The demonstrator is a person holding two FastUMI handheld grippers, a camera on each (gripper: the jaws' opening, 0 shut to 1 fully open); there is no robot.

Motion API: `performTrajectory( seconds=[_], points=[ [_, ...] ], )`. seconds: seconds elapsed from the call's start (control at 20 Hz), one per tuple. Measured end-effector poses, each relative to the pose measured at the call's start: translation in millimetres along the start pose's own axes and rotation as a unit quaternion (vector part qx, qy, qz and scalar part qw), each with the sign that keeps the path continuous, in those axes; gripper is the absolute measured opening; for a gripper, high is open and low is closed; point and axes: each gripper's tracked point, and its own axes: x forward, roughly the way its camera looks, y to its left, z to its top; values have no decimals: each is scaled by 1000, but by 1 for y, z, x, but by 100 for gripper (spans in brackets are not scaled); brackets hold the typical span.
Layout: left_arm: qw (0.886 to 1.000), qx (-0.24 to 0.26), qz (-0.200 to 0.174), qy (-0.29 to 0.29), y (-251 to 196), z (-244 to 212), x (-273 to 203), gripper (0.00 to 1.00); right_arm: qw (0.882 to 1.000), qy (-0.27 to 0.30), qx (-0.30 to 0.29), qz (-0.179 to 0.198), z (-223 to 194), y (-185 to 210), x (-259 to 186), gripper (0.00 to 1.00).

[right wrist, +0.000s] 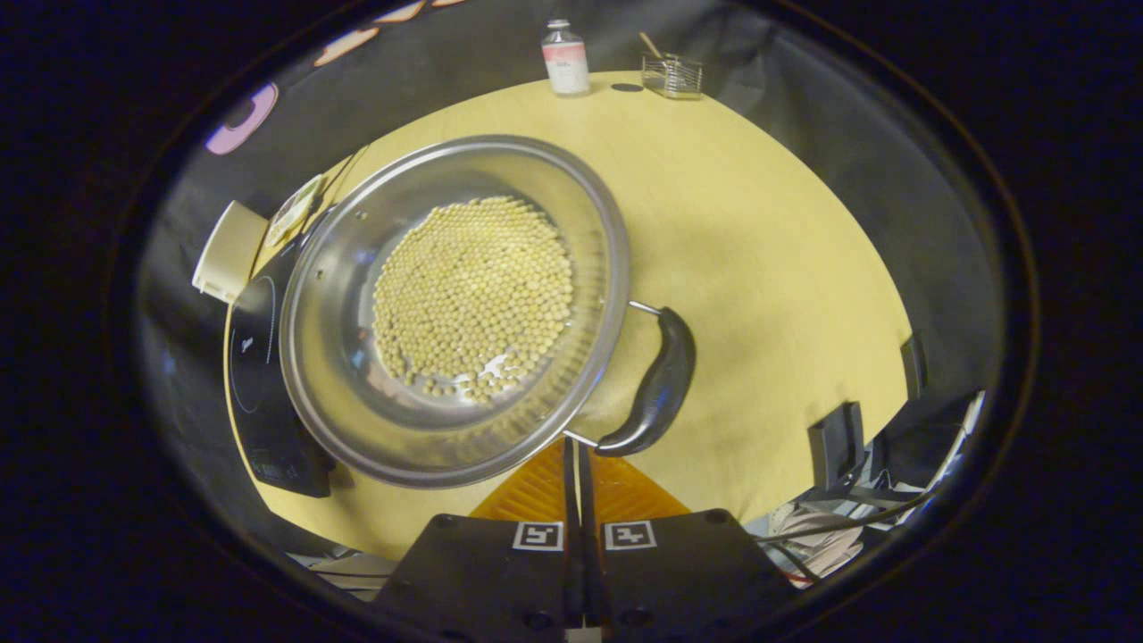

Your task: First push the handle of the pot to place it horizontally, then grasp the pot with both hands and set it on the induction cooktop.

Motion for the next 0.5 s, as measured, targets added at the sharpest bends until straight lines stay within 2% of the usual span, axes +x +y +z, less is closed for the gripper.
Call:
performTrajectory(
  seconds=[0.25, 0.35, 0.5],
  points=[
    [998, -19, -24, 58, -48, -34, 11, 94, 1000, -7, -5, 27, 38, -20, 10, 0],
    [996, -18, -24, 80, -61, -46, 17, 95, 999, -10, -14, 44, 55, -25, 12, 3],
    [988, -46, -33, 141, -87, -80, 21, 95, 997, -16, -40, 57, 73, -35, 17, 3]
  ],
)
